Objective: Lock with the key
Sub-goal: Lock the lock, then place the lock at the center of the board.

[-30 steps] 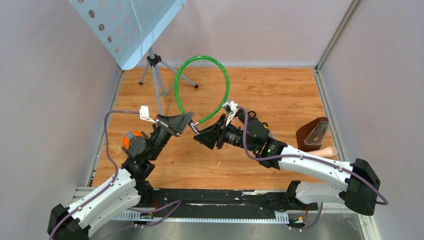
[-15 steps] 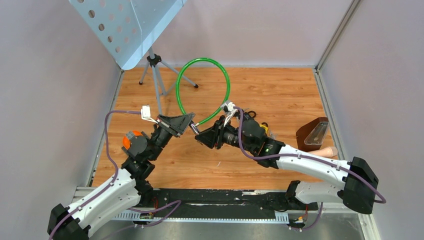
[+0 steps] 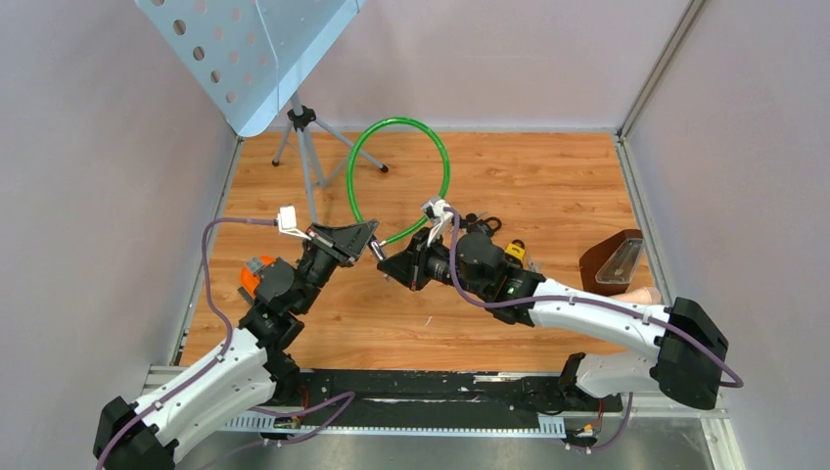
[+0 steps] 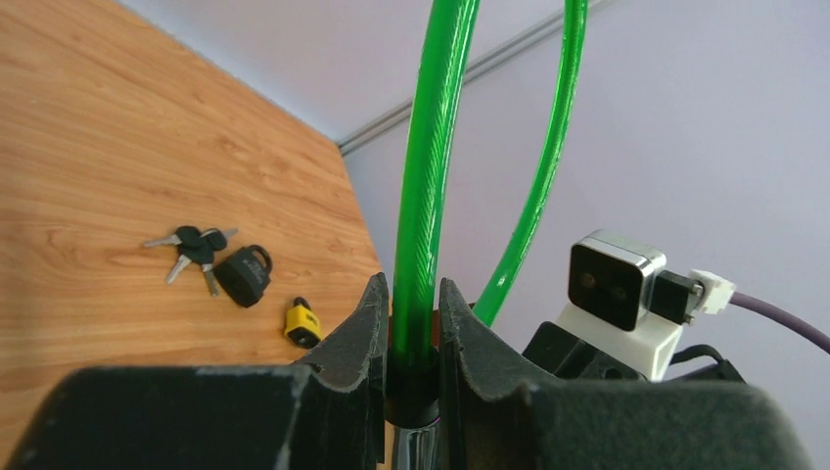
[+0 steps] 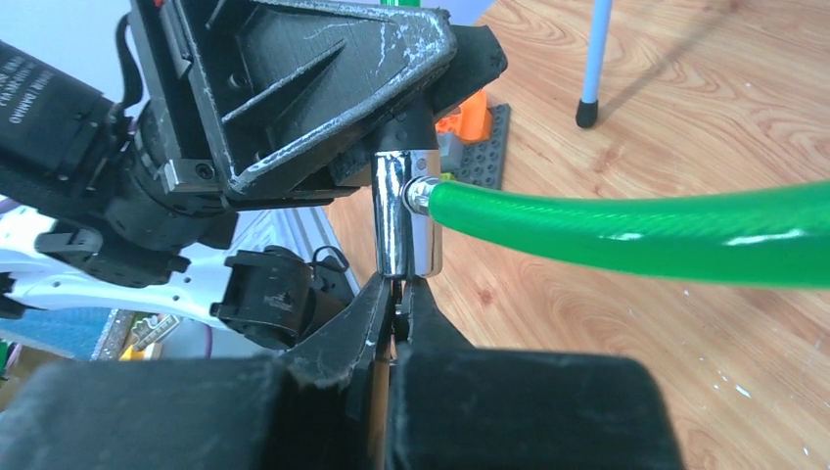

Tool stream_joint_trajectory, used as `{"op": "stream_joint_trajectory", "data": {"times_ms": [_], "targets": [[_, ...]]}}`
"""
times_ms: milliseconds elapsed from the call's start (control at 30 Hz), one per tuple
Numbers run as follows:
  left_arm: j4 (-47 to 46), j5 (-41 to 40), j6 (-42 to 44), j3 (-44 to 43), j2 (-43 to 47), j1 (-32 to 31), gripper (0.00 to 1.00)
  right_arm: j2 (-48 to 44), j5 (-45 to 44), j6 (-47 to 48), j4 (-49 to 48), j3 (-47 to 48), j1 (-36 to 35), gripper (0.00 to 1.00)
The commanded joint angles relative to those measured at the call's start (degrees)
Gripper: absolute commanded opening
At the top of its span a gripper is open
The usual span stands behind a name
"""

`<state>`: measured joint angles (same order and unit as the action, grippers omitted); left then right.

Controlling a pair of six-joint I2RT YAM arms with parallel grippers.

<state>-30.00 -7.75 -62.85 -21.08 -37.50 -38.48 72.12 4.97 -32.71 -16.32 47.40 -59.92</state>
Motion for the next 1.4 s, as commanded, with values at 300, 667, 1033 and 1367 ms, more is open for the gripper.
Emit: {"op": "stream_joint_trajectory", "data": {"times_ms": [300,667,1033,1367], "targets": [[0.18,-10.69,0.41,-2.16,0.89,-0.28,0.00,-0.74,0.16,6.95,4.64,-7.33,0.15,0.00],[-2.85,-13.45,2.06,-0.09,1.91,-0.28,0.00,-4.33,13.62,6.08,5.26,-13.93,0.37,0.00],[-6.33,-11.35,5.34,1.93,4.68,-0.28,0.00,-5.09,18.13,-6.84,5.96,-11.89,4.09,0.00],[-0.41,-12.12,7.92,-1.27,4.92,-0.28,0.00,-4.48,11.92,4.30,9.64,-9.63,3.32,0.00]]}}
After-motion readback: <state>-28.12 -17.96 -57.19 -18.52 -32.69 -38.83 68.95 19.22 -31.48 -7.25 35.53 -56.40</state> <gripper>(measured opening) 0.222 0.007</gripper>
